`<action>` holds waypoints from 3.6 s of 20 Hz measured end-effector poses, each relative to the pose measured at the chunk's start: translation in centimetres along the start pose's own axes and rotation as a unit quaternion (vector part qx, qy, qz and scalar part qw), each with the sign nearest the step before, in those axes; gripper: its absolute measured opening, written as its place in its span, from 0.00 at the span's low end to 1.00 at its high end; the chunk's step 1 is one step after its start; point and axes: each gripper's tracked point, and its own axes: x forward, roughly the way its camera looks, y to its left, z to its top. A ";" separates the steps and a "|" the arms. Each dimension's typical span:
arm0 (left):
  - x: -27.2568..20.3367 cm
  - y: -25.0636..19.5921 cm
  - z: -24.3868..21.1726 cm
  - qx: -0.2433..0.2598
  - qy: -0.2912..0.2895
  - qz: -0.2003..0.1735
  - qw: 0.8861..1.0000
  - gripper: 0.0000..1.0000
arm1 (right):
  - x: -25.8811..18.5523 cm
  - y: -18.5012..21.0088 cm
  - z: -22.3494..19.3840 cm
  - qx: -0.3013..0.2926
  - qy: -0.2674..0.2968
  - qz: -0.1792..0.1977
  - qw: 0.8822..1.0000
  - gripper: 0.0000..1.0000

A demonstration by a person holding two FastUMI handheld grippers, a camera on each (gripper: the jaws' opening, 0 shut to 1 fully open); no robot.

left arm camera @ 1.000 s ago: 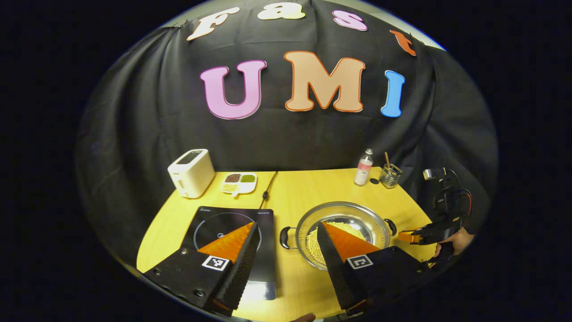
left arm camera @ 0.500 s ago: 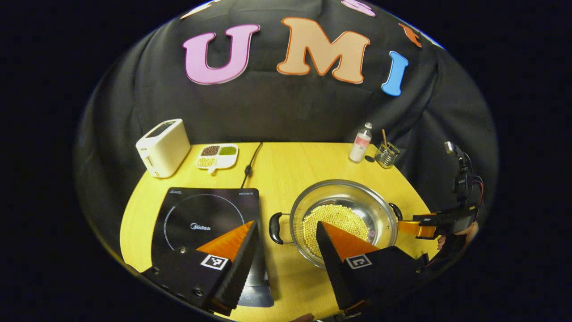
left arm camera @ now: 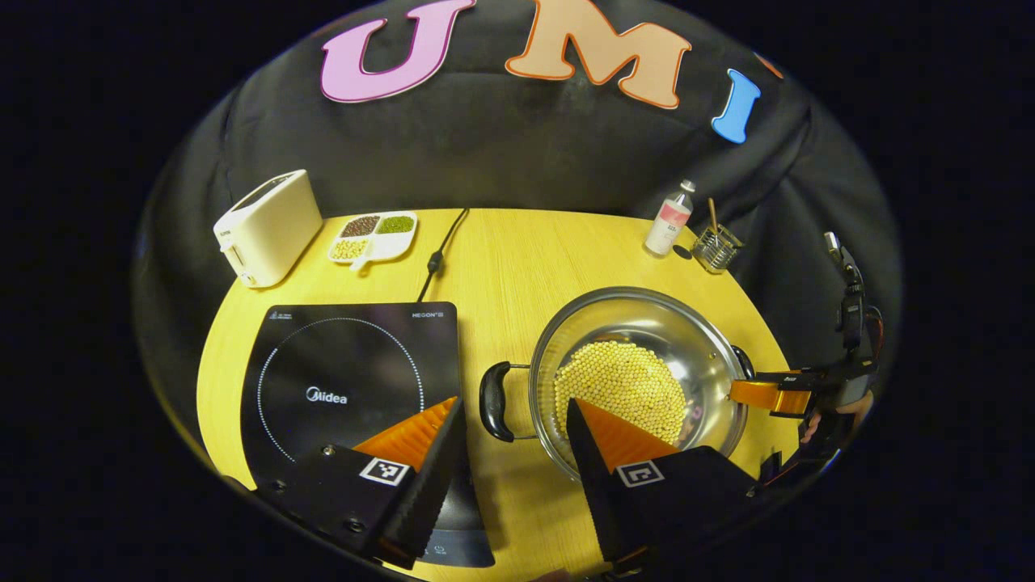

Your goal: First push the handle of the pot to place it horizontally, then grasp the pot with both hands and set it on the induction cooktop.

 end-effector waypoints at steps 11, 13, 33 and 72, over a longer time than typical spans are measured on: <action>5.7 0.8 -2.7 -0.007 0.080 0.004 0.997 0.75 | 2.3 -0.7 0.5 0.020 0.017 0.006 1.000 0.87; 6.3 0.5 -3.3 -0.017 0.088 0.003 0.996 0.80 | 2.9 -0.7 0.8 0.011 0.022 0.004 1.000 0.86; 8.9 -0.1 -4.2 -0.076 0.116 -0.053 0.989 0.56 | 4.5 0.2 1.4 0.036 0.057 0.054 0.996 0.61; -6.0 11.3 -5.0 -0.128 0.049 0.015 0.991 0.55 | -5.6 15.0 -0.4 0.004 0.002 0.155 0.988 0.44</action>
